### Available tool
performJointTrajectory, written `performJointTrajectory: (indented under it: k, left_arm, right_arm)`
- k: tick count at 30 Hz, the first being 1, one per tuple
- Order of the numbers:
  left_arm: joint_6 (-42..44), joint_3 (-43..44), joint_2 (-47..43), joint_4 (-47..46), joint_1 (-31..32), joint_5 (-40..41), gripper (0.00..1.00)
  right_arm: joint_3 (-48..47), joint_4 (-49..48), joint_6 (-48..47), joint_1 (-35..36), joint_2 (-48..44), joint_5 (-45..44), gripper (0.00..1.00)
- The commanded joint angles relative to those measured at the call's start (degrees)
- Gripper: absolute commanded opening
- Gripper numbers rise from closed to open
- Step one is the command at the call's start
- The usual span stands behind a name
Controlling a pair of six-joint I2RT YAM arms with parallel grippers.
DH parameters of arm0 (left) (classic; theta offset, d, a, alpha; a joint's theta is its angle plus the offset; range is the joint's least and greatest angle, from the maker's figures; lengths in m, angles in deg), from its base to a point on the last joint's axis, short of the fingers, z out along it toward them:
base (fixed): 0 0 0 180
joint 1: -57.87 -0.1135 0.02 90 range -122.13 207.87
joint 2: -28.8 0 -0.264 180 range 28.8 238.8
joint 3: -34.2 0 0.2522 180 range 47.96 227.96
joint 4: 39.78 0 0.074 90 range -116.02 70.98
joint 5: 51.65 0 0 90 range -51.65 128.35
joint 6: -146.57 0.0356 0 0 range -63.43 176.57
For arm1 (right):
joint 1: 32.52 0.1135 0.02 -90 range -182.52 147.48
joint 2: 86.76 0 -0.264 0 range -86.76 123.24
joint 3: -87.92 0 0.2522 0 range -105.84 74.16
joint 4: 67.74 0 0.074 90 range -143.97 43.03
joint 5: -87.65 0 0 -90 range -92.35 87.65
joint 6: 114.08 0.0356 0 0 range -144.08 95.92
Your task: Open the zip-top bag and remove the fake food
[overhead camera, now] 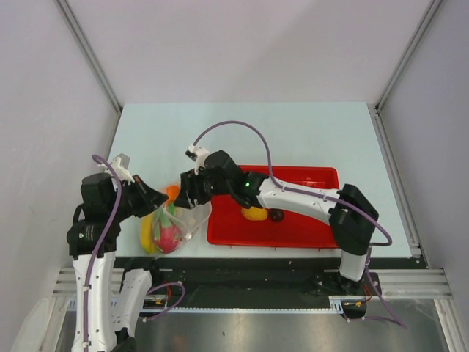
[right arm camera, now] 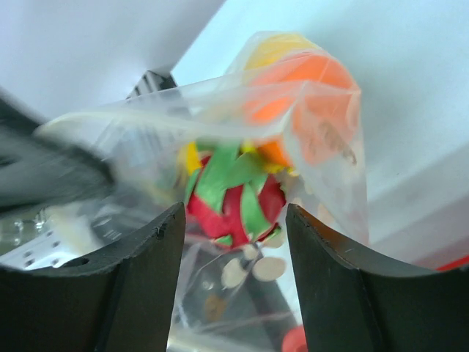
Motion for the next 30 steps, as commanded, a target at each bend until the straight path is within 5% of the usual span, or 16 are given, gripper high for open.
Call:
performJointTrajectory:
  k: [1,15,30]
  left_arm:
    - [-3.12,0.12,-1.05,-4.19,-0.17,-3.51,0.00]
    - [-5.05,-0.50,-0.78,-5.07,-0.26,-4.21,0.00]
    - [-4.44,-0.41,-1.22,-3.76,-0.17,-4.48,0.00]
  right_arm:
    - [-5.06,-2.82,-0.97,0.71,4.02,-0.72,0.60]
    - [-7.61,-5.98,2.28,4.13,8.77,-8.89,0.59]
    - [-10.77,-3.70,-1.49,4.75,11.06,-17.16,0.29]
